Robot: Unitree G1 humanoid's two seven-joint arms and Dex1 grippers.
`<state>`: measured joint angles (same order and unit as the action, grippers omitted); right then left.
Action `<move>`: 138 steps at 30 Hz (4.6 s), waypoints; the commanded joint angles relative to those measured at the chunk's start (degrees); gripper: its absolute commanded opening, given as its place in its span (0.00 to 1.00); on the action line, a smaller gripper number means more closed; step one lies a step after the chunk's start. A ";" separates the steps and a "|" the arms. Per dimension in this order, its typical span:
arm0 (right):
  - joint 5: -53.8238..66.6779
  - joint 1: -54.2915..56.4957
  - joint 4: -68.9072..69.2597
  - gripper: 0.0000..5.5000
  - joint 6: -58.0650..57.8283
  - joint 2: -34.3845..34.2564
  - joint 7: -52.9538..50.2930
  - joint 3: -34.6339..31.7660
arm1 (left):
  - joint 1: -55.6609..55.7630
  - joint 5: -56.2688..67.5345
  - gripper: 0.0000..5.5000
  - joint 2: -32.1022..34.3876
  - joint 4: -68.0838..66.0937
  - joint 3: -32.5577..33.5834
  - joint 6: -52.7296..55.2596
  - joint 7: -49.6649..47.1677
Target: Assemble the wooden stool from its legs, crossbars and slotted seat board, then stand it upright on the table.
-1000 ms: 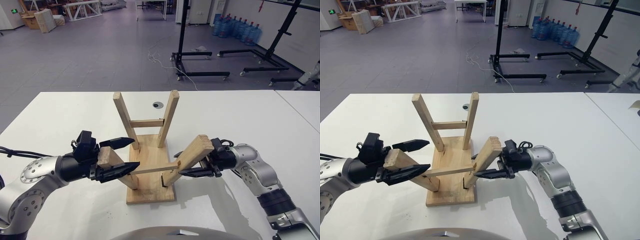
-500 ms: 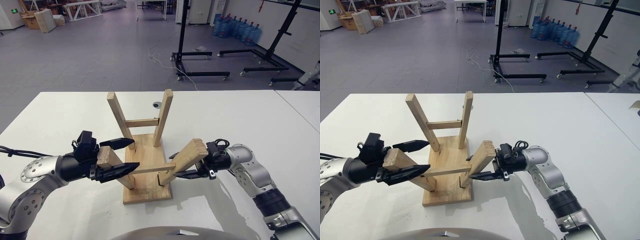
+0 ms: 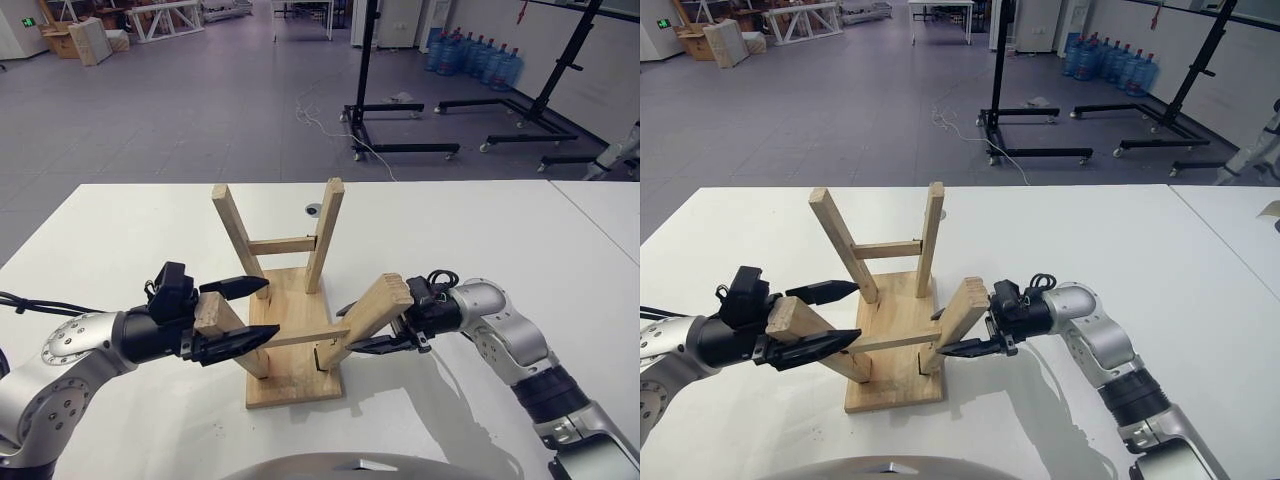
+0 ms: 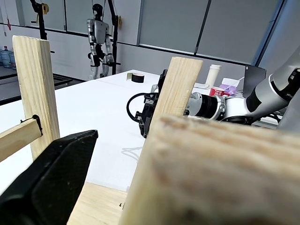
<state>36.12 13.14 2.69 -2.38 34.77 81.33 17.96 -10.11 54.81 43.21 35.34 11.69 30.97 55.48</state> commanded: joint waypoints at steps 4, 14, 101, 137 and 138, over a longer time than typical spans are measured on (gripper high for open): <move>-10.97 -2.03 -2.92 0.49 -2.22 -1.13 -1.73 7.78 | 2.67 -2.66 0.70 -1.09 -0.53 -2.71 0.30 -2.27; -13.72 -6.15 -2.97 0.81 1.86 -0.80 -3.92 1.73 | 1.21 -2.11 0.70 -0.87 1.02 -1.00 0.19 -2.75; 0.07 -14.73 18.03 0.86 -3.69 -12.66 -34.77 -19.75 | -1.59 -4.42 0.70 -2.12 4.49 -3.89 2.39 -14.94; 1.11 -4.24 18.67 0.86 -9.52 -1.66 -20.26 -14.98 | -3.41 -7.01 0.70 -4.74 4.78 -4.91 1.36 -13.73; 1.09 -4.33 18.75 0.86 -9.50 -1.60 -20.34 -14.85 | -3.45 -7.08 0.70 -4.71 4.80 -4.93 1.35 -13.66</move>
<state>38.29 10.57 21.45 -8.97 32.46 59.80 0.45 -13.44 48.60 38.50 39.78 7.03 32.42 42.20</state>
